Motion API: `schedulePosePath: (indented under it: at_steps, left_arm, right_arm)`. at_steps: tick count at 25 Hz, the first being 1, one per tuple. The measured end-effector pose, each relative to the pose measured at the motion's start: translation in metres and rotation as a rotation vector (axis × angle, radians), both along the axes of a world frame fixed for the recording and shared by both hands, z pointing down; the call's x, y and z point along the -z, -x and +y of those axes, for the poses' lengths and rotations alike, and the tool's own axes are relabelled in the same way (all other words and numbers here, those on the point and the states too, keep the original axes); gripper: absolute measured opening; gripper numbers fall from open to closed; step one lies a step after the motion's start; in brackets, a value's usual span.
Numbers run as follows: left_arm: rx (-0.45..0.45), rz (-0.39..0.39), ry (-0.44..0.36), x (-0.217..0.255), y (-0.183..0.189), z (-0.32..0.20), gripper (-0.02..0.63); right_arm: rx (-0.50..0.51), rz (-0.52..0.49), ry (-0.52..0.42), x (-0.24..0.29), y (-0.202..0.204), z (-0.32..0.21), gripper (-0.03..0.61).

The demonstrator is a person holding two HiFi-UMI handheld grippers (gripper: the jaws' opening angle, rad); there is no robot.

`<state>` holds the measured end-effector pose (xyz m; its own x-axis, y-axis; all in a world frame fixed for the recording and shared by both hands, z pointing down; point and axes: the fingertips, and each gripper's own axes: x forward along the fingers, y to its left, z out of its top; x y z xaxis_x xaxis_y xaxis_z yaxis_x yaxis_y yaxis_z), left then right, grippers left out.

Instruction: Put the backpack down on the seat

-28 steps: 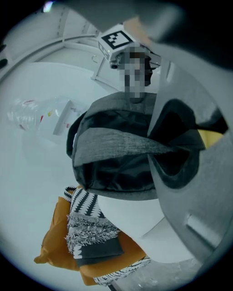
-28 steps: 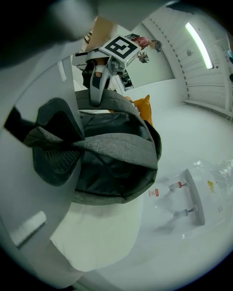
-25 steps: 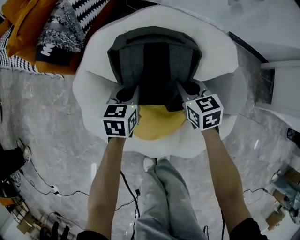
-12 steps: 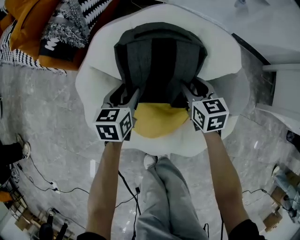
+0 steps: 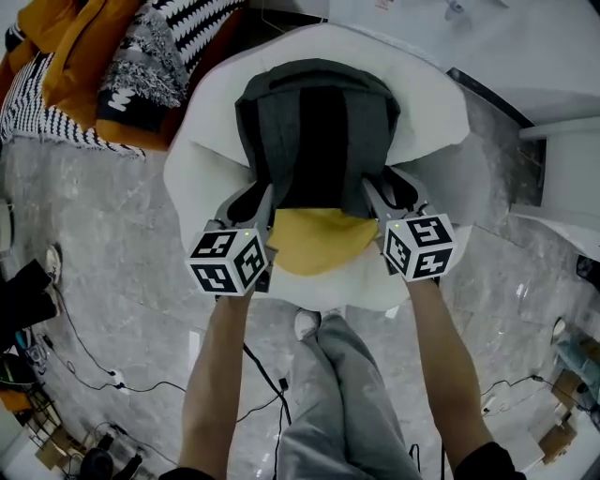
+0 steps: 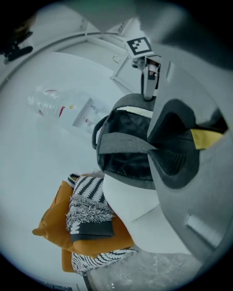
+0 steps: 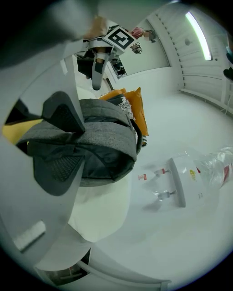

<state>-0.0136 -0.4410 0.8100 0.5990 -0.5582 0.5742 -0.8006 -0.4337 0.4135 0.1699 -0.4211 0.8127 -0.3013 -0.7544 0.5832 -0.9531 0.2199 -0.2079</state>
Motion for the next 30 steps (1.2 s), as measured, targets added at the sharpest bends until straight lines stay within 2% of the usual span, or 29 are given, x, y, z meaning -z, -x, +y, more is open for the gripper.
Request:
schedulePosePath:
  at_steps: [3, 6, 9, 15, 18, 23, 30]
  left_arm:
    - [-0.009, 0.008, -0.014, 0.016, -0.004, 0.005, 0.0]
    - [-0.017, 0.017, -0.026, 0.031, -0.008, 0.012, 0.0]
    - [-0.018, 0.028, -0.038, 0.048, -0.01, 0.02, 0.0]
    - [-0.023, 0.076, -0.048, 0.086, -0.016, 0.044, 0.0]
    - [-0.025, 0.084, -0.074, 0.111, -0.015, 0.052, 0.0]
    - [-0.031, 0.096, -0.13, 0.159, -0.016, 0.059, 0.0]
    - [-0.011, 0.084, -0.205, 0.226, -0.003, 0.069, 0.0]
  right_arm:
    - [-0.043, -0.003, -0.021, 0.017, -0.007, 0.005, 0.155]
    - [-0.087, -0.001, -0.051, 0.037, -0.015, 0.011, 0.108]
    - [-0.11, -0.003, -0.074, 0.054, -0.018, 0.019, 0.034]
    - [-0.125, -0.089, -0.093, 0.085, -0.006, 0.037, 0.008]
    - [-0.102, -0.096, -0.114, 0.106, 0.004, 0.041, 0.008]
    - [-0.013, 0.001, -0.177, 0.151, 0.022, 0.049, 0.008]
    - [0.055, -0.018, -0.213, 0.216, 0.043, 0.051, 0.006]
